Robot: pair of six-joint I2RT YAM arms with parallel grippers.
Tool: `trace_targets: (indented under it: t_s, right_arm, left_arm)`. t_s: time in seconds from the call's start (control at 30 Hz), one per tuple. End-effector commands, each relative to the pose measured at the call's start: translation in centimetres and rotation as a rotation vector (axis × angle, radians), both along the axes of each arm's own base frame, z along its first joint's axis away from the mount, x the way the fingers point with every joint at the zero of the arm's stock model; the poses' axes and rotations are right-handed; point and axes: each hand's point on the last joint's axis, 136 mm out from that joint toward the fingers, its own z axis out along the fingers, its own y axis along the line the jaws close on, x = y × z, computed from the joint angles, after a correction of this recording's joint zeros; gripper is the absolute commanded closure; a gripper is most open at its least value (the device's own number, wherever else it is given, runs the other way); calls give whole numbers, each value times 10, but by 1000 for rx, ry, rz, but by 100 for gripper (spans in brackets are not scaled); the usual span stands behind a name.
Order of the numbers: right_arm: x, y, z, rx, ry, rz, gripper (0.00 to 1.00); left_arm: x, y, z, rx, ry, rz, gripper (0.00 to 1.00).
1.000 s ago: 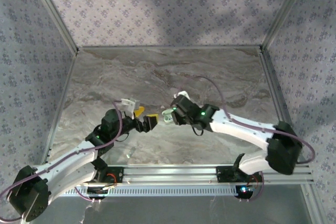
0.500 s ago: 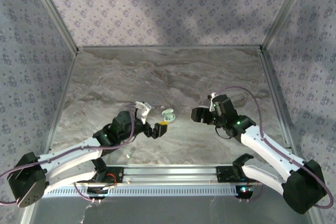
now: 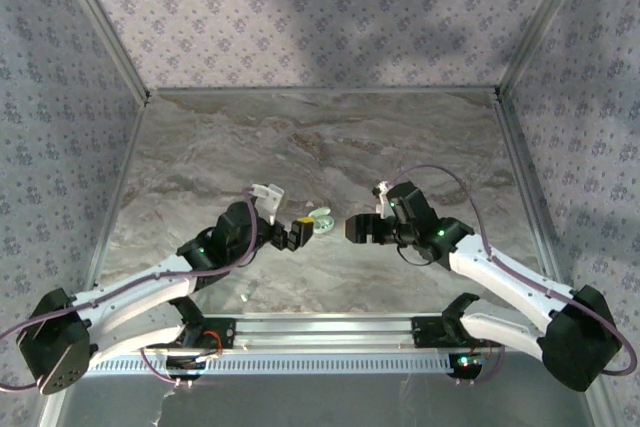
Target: Insert the wireless bluetooth earbuds into the charging case
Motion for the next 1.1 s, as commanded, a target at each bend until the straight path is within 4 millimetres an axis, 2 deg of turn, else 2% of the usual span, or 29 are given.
trace_targets:
  t_s: [0.0,0.1,0.2,0.3,0.43,0.63,0.73,0.87,1.07]
  right_arm:
    - [-9,-3,12,-37,-30,48,17]
    - [-17,-7,8,-60,-25,70,17]
    - [-21,-9,2,-70,-20,87,17]
    - [-26,2,-1,-55,-26,135,17]
    - [-29,21,-7,-86,-52,183,18]
    - [-42,74,-17,-171,-120,294,19]
    - [-52,109,-21,-219,-155,347,20]
    - [-65,152,-30,-207,-141,383,21]
    - [-84,194,-44,-237,-153,416,21]
  left_arm:
    - [14,15,3,-34,65,121,0]
    - [11,23,-5,-30,154,169,0]
    - [1,39,-26,-14,271,239,0]
    - [-13,56,-44,-27,350,287,0]
    - [-14,78,-45,-86,382,327,0]
    - [12,93,-40,-282,473,353,0]
    - [24,101,-42,-311,480,373,0]
    - [37,121,-46,-326,452,439,0]
    - [34,142,-50,-358,399,498,0]
